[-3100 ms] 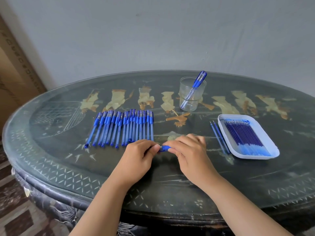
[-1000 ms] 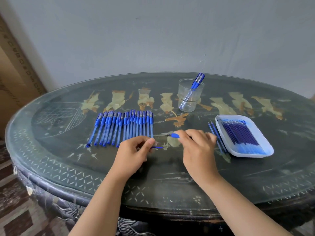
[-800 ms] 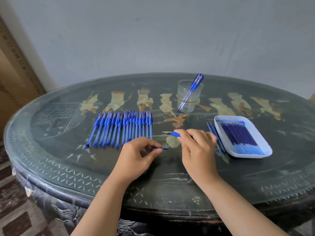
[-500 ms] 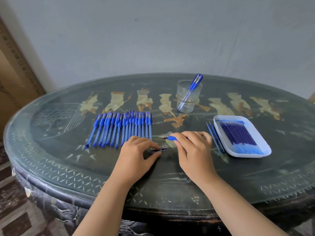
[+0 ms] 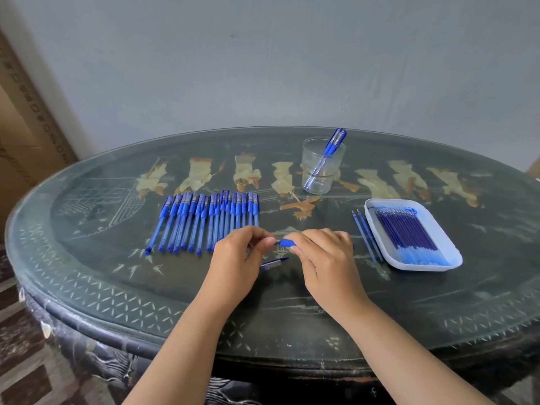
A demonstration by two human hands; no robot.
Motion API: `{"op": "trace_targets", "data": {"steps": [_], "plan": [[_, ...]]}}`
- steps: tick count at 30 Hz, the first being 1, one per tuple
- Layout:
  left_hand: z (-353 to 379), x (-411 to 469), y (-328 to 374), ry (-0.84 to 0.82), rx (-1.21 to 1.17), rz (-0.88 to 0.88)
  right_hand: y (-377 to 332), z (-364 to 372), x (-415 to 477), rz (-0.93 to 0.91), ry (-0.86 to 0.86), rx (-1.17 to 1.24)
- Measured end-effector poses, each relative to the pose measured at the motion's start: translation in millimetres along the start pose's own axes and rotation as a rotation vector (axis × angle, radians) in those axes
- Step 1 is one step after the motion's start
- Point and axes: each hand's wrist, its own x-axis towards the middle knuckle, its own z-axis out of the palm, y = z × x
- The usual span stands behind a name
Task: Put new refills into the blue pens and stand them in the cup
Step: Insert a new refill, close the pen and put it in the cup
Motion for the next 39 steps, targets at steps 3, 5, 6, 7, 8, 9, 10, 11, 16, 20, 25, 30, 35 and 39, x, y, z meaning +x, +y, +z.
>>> {"op": "trace_targets", "data": {"steps": [3,5,6,7,8,9,10,11,16,20,25,30,35,39], "plan": [[2.7,1.2,2.2,-0.043,0.032,-0.037,-0.6,0.8,-0.4,-0.022,0.035,-0.019],[2.5,0.3,2.8,-0.097,0.009,-0.073,0.5,1.8,-0.9,-0.022,0.050,-0.023],[1.7,-0.9,3.0,-0.111,-0.013,-0.079,1.1,2.3,-1.1,-0.020,0.052,-0.027],[1.0,-1.8,2.5,-0.113,-0.043,-0.083,1.3,2.5,-1.5,-0.018,0.053,-0.031],[0.4,-2.1,1.7,-0.108,-0.079,-0.082,1.4,2.7,-1.8,-0.017,0.052,-0.033],[0.2,-2.5,1.5,-0.093,-0.121,-0.078,1.3,2.8,-1.8,-0.018,0.050,-0.032],[0.4,-2.6,1.6,-0.069,-0.153,-0.079,1.1,2.7,-1.7,-0.021,0.047,-0.028],[0.9,-2.4,1.3,-0.040,-0.156,-0.080,0.7,2.5,-1.6,-0.026,0.046,-0.025],[-1.3,-3.7,-2.1,-0.048,-0.125,-0.102,0.9,2.1,-1.4,-0.041,0.077,-0.009],[-3.1,-2.6,-5.4,-0.014,-0.172,-0.089,1.1,3.0,-0.4,-0.048,0.064,-0.006],[-4.9,-3.1,0.9,-0.009,-0.153,-0.125,0.9,2.8,-1.1,-0.048,0.068,0.000],[-6.0,-1.9,-0.2,0.007,-0.249,-0.129,1.6,3.1,-0.7,-0.054,0.066,-0.003],[-6.7,-2.1,1.6,-0.009,-0.291,-0.212,1.7,4.2,-1.1,-0.058,0.087,-0.004],[-7.5,-0.6,-1.6,-0.028,-0.376,-0.214,1.6,3.6,-0.4,-0.057,0.089,-0.015]]}}
